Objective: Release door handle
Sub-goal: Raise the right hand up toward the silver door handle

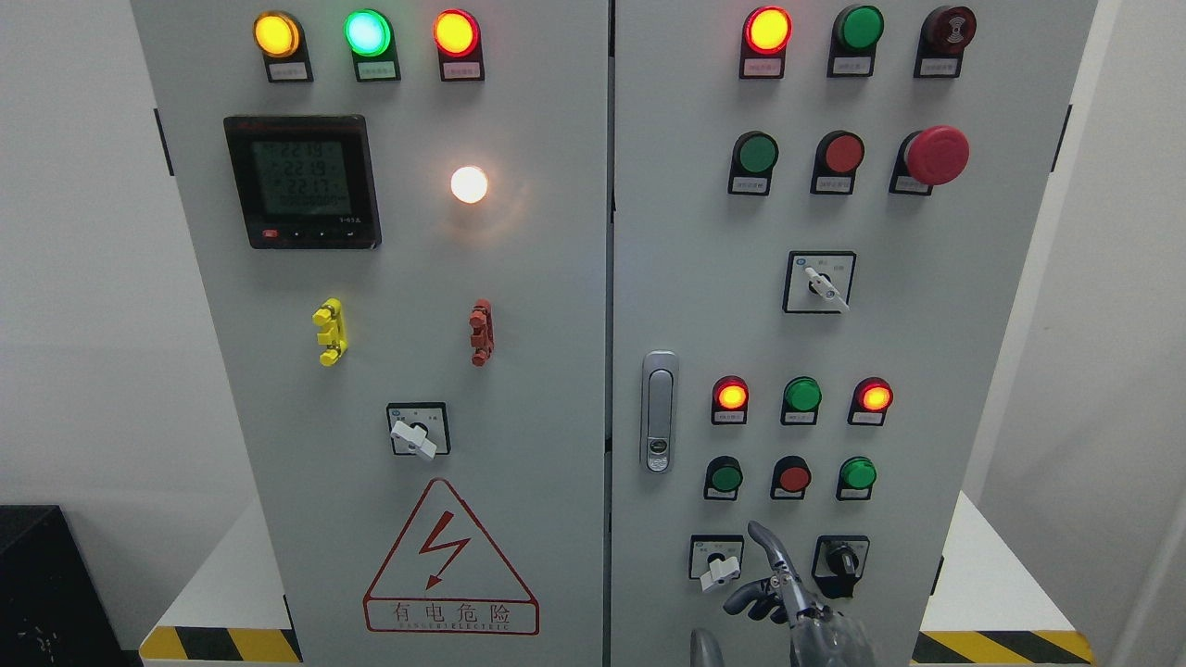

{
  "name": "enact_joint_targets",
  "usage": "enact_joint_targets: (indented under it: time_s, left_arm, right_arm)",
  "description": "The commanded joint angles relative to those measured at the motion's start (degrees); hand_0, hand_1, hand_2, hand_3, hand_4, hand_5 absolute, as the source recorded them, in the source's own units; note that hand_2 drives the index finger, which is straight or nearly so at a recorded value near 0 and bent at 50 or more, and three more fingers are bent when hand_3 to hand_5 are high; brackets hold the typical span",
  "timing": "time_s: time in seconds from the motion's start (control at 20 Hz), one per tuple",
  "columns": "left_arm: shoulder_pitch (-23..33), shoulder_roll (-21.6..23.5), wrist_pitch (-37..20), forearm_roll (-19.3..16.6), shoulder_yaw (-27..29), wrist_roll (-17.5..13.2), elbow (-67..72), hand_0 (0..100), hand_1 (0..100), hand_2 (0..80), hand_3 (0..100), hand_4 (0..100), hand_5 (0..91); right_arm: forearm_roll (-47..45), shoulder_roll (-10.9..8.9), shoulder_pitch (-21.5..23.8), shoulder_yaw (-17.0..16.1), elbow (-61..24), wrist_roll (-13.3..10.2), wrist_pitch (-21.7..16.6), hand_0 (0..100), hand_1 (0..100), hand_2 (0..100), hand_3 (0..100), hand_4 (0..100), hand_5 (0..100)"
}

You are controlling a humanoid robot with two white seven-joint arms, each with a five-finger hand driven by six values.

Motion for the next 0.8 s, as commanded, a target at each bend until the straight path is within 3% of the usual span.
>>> enact_joint_targets:
  time_s: [0.0,0.3,0.55,0.75]
  left_arm:
    - [0.00,0.00,0.01,0.00,-1.23,0.03,-1.14,0,0,2.3,9,1,0.0]
    - [0.00,0.00,0.01,0.00,-1.23,0.03,-1.14,0,0,2.3,9,1,0.0]
    - [0.00,0.00,0.01,0.00,-1.23,0.03,-1.14,0,0,2.3,9,1,0.0]
    - [0.00,0.00,0.01,0.00,-1.23,0.03,-1.14,0,0,2.3,9,1,0.0]
  right_arm:
    - [12.33,0.05,-1.91,1.50,1.21,-0.35,0.16,47,34,0,100,97,96]
    - [25.78,-0.03,-5.77,1.41,3.49,0.00,0.34,46,33,3,100,100,97]
    - [30.89,0.14,-11.83,2.28,8.76,0.44,0.51,45,33,3,100,100,97]
    - [32.04,0.14,-14.47,4.48,11.93,0.53,5.16,45,32,3,100,100,97]
